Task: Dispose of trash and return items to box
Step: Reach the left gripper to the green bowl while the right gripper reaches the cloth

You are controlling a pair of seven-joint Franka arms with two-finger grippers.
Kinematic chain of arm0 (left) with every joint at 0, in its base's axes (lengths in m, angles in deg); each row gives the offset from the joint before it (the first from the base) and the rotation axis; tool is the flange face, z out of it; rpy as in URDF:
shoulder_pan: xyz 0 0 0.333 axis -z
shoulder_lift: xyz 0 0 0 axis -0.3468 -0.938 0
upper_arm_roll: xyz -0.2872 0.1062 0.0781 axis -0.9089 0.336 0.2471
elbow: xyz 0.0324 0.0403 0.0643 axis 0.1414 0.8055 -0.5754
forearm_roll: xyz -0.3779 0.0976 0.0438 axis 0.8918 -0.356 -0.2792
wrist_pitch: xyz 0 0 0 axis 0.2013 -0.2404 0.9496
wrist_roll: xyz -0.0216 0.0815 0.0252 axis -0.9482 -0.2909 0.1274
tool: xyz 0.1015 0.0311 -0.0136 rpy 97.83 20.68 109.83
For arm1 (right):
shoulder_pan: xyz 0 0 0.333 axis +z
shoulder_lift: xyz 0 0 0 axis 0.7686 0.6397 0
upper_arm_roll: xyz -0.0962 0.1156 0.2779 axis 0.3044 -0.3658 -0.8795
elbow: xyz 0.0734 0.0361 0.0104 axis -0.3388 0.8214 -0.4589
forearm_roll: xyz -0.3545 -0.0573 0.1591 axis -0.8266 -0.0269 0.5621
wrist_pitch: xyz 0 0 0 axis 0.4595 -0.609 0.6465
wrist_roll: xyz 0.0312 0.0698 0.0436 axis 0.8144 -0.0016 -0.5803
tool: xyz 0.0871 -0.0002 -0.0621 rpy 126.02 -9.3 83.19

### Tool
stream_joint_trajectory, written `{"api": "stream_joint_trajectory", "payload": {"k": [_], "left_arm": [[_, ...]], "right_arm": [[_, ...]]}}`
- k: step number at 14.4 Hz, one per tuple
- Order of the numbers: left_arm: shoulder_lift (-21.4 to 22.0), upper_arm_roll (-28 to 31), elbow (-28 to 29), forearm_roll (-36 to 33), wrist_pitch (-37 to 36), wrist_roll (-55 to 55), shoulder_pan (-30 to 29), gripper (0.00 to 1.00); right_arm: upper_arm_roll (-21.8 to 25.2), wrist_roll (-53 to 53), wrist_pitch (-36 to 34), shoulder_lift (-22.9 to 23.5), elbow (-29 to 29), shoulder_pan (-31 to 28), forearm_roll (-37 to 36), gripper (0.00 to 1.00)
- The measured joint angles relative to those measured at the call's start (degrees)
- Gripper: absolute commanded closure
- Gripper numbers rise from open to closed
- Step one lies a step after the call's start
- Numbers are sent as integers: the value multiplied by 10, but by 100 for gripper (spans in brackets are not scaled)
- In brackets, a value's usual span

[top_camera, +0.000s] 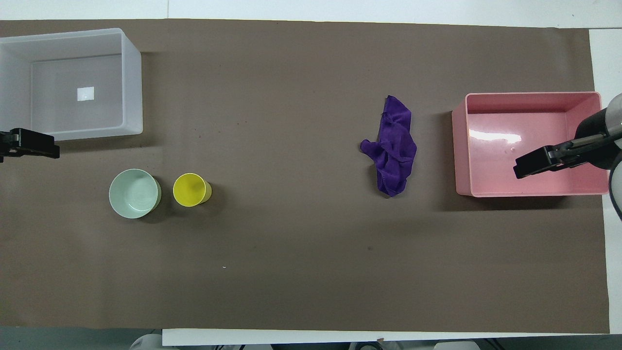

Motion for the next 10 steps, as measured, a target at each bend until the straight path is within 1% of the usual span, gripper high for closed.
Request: {"api": "stream_joint_trajectory", "payload": {"k": [4, 6, 7, 8, 10], "left_arm": [[-2, 0, 1, 0, 0, -1, 0, 0], [0, 2, 16, -1, 22, 2, -2, 0], [4, 4, 43, -1, 53, 9, -2, 0], [10, 6, 83, -1, 89, 18, -3, 0], [15, 6, 186, -1, 175, 29, -3, 0]], "right_arm": [[0, 0, 0, 0, 0, 0, -1, 0], [0, 0, 0, 0, 0, -1, -2, 0], [0, 0, 0, 0, 0, -1, -2, 0], [1, 0, 0, 0, 0, -1, -2, 0], [0, 0, 0, -1, 0, -1, -1, 0]]}}
